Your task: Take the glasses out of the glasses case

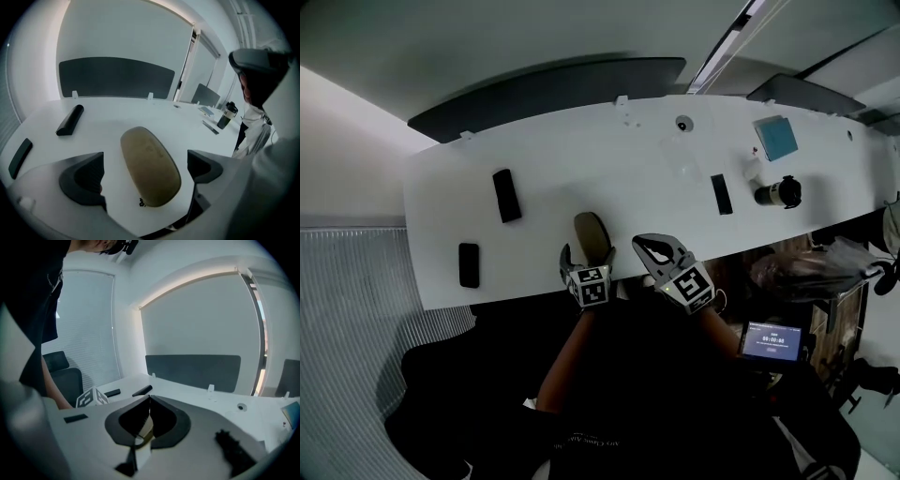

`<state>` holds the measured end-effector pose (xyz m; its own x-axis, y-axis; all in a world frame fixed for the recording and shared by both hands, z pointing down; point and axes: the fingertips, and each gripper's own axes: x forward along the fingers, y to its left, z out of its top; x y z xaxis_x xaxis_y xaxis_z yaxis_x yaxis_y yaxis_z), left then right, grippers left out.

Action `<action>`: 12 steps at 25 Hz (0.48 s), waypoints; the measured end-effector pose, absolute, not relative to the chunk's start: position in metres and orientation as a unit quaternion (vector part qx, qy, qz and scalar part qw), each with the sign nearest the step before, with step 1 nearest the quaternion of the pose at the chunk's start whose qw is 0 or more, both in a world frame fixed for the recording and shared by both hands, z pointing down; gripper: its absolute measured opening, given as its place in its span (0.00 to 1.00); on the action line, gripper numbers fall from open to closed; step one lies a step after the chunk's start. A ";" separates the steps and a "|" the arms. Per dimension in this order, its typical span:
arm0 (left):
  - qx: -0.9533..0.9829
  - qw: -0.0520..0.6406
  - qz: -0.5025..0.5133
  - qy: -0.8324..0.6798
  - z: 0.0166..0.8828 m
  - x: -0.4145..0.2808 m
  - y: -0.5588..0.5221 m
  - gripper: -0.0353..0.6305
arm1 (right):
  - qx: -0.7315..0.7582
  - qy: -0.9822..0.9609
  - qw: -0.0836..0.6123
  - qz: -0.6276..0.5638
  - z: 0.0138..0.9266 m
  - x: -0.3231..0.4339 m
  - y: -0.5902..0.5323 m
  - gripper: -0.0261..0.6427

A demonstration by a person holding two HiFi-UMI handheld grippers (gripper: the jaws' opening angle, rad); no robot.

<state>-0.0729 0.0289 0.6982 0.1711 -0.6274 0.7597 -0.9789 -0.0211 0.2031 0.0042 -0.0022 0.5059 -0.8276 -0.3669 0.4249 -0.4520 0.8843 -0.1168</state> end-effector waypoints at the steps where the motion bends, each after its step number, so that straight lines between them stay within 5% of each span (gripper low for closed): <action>1: 0.680 0.359 0.251 -0.589 0.703 -0.069 0.028 0.88 | 0.214 -0.948 0.207 0.110 0.510 -0.003 -0.001 0.05; 5: 0.704 0.336 0.273 -0.563 0.711 -0.053 0.013 0.88 | 0.200 -0.947 0.225 0.111 0.520 -0.027 0.008 0.05; 12: 0.688 0.406 0.272 -0.536 0.740 -0.057 0.021 0.85 | 0.197 -0.941 0.248 0.122 0.553 -0.035 0.005 0.05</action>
